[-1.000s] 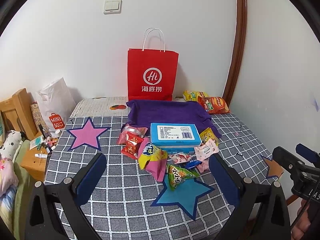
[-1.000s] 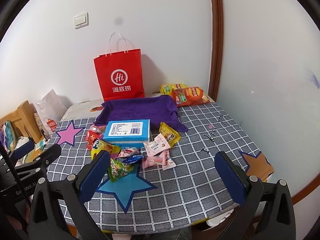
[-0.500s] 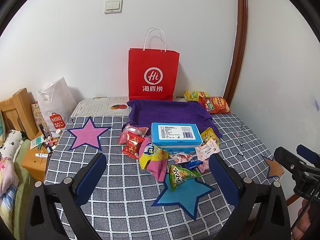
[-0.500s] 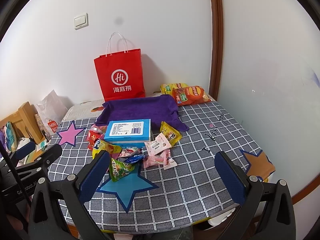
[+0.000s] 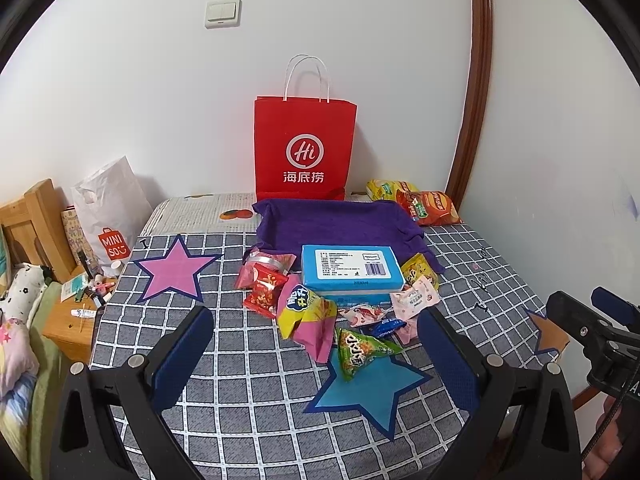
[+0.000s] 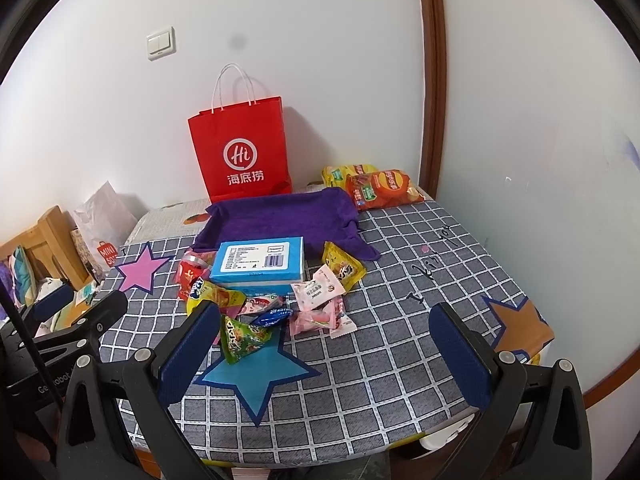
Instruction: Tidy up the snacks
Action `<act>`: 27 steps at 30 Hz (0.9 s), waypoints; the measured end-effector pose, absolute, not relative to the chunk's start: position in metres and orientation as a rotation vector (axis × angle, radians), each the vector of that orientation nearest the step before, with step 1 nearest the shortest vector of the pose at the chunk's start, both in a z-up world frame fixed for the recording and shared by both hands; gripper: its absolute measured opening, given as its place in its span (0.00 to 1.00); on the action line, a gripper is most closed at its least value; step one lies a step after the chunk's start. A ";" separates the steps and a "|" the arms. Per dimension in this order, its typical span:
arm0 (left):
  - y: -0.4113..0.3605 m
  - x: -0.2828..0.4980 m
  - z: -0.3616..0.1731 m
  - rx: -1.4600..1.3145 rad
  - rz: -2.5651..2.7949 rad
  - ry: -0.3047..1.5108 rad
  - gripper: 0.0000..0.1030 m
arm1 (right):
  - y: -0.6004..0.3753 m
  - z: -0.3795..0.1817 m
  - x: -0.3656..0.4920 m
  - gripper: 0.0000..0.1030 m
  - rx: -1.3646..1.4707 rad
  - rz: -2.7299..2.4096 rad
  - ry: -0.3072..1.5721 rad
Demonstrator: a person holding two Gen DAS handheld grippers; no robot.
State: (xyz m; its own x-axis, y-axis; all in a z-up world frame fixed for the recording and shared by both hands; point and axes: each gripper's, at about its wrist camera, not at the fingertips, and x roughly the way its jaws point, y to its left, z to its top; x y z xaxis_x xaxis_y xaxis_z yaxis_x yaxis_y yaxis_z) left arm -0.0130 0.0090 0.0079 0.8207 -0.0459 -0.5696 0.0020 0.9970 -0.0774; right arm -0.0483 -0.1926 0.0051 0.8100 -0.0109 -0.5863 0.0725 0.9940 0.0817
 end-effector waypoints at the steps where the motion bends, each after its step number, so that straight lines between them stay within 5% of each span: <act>1: 0.009 -0.013 0.008 -0.078 -0.027 0.608 0.99 | -0.192 0.006 -0.048 1.00 0.102 -0.044 0.625; 27: 0.031 0.032 -0.005 -0.073 -0.059 0.646 0.97 | -0.178 0.006 -0.010 1.00 0.152 0.018 0.642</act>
